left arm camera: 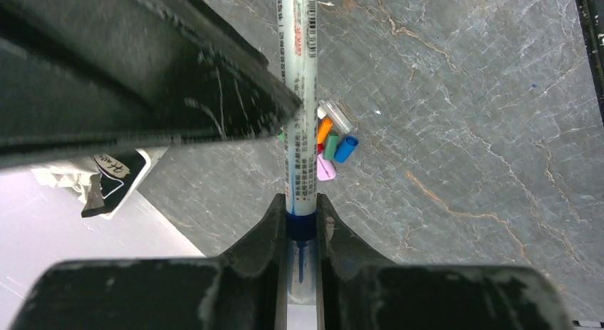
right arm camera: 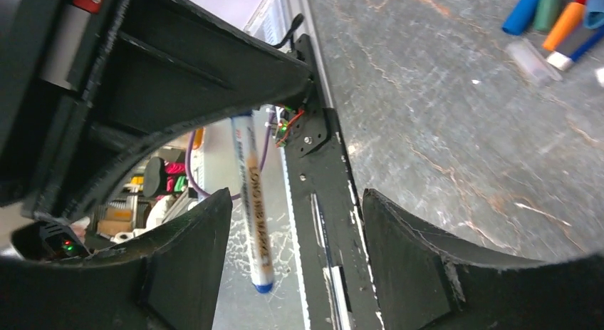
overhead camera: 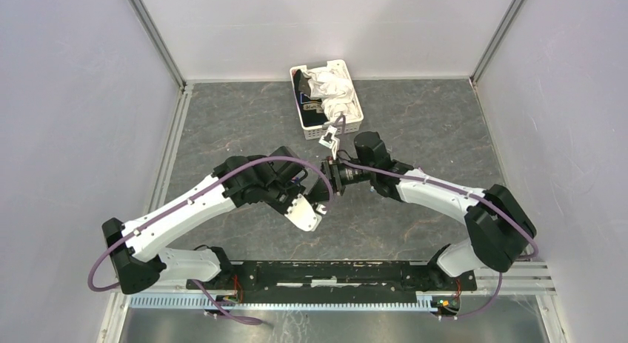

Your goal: Open the pen caps

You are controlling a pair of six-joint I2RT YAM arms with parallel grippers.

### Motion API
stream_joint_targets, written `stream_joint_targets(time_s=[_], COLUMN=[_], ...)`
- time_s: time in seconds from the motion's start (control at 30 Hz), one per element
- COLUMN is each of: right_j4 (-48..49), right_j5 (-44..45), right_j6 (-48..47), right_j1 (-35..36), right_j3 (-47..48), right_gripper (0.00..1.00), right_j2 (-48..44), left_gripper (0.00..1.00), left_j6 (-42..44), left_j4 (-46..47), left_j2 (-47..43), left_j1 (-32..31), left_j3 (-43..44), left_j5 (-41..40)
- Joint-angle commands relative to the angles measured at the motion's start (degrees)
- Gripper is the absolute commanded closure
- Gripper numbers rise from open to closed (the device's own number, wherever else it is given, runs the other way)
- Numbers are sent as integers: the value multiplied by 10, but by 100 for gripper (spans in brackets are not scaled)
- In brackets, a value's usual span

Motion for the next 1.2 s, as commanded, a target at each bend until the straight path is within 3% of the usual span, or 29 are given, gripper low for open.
stream_joint_targets(time_s=[0.0, 0.2, 0.33, 0.4, 0.47, 0.5, 0.7, 1.17], right_j4=[66, 78, 104, 118, 115, 112, 188, 264], right_j5=[-32, -29, -35, -41, -47, -48, -79, -114], right_j6=[40, 56, 73, 76, 59, 50, 63, 118], right_j1=[21, 58, 64, 65, 63, 60, 47, 48], right_j3=[43, 85, 96, 93, 80, 69, 9, 10], right_gripper=[28, 39, 63, 84, 100, 100, 100, 100], right_j2=[24, 75, 94, 92, 81, 74, 56, 62], left_gripper=[98, 98, 94, 85, 59, 47, 35, 38], left_j6=[-30, -42, -46, -53, -65, -70, -80, -73], left_j4=[11, 16, 16, 16, 18, 18, 12, 39], left_j2=[-10, -3, -2, -3, -11, -17, -41, -33], left_j1=[-7, -18, -21, -21, -21, -21, -21, -20], left_j3=[-11, -3, 1, 3, 6, 7, 4, 6], left_j5=[1, 0, 1, 6, 17, 25, 87, 87])
